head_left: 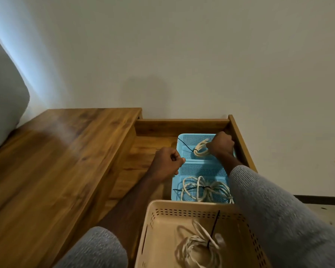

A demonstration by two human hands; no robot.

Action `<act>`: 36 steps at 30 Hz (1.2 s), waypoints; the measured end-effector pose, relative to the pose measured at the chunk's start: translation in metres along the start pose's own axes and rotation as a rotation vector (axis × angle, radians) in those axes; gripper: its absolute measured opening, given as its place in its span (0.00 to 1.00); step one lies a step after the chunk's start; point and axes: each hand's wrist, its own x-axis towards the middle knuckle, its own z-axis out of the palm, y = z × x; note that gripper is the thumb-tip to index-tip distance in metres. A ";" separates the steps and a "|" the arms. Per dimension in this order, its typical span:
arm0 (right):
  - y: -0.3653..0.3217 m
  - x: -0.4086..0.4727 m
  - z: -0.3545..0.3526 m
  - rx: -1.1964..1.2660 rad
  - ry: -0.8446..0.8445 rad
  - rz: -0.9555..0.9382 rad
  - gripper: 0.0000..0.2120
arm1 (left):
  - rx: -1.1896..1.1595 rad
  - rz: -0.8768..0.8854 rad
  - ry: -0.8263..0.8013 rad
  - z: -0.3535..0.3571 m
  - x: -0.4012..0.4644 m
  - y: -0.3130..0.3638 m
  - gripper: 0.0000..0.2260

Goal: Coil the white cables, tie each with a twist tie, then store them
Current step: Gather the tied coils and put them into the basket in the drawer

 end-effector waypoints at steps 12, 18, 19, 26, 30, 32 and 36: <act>0.033 -0.016 -0.068 0.165 -0.035 -0.299 0.05 | 0.139 0.188 -0.072 0.039 -0.015 0.049 0.11; 0.135 -0.063 -0.122 0.669 0.066 -0.278 0.07 | 0.332 0.432 -0.222 0.097 -0.053 0.118 0.20; 0.156 -0.070 -0.120 0.698 0.025 -0.257 0.08 | 0.402 0.475 -0.257 0.107 -0.059 0.128 0.24; 0.218 -0.127 -0.097 0.887 -0.470 -0.319 0.15 | 0.830 0.629 -0.442 0.149 -0.082 0.152 0.24; 0.213 -0.130 -0.090 0.926 -0.531 -0.338 0.16 | 0.852 0.592 -0.430 0.143 -0.084 0.148 0.18; 0.210 -0.129 -0.085 0.915 -0.541 -0.350 0.16 | 0.842 0.573 -0.443 0.138 -0.085 0.143 0.18; 0.196 -0.132 -0.067 0.888 -0.576 -0.379 0.20 | 0.862 0.538 -0.469 0.116 -0.091 0.133 0.21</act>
